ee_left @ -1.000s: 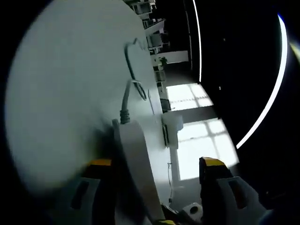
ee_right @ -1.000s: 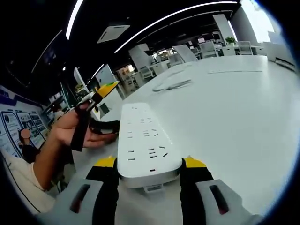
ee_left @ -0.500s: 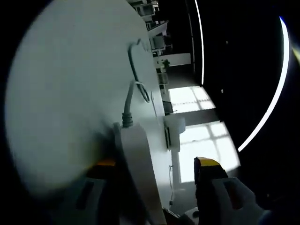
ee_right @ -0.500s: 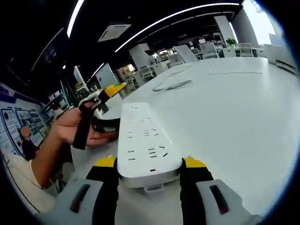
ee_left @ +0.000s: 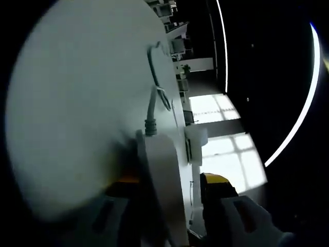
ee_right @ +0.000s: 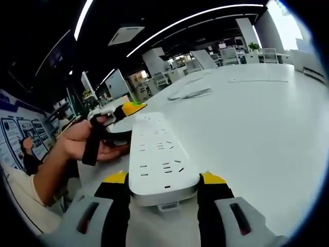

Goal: Pick up the power strip scattered on the table, fix it on the side mounting bracket of the table, and press the switch

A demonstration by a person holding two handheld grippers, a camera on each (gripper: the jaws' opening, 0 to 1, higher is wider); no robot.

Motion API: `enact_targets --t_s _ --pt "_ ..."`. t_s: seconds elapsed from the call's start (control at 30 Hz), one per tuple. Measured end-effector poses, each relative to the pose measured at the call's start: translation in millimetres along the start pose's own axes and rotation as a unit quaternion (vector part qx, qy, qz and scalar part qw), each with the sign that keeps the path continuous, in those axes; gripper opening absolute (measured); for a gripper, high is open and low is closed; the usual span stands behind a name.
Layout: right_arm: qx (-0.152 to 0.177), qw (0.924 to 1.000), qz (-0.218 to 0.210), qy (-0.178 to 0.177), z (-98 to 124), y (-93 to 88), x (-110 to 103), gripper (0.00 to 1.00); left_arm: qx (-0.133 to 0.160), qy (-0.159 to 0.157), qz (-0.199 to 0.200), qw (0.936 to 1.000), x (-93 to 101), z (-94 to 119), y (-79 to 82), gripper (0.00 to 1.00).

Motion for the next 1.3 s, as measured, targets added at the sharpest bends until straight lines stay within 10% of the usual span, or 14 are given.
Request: enact_targets --t_s 1.3 --pt "-0.003 0.9982 0.058 -0.014 -3.3 -6.1 -7.6 0.48 0.016 0.015 0.018 0.9996 -8.1 1.2 1.9 0.27"
Point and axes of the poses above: the point that each gripper's makers call its tool centre point, and the gripper's own axes: z roughly backward along the fingers, x roughly to its right, y roughly out of its top, the point moved 7 cm from there along z, roughly backward along the fingers, and after that the axes turned 1 degree about -y, right-handed, at the moved point
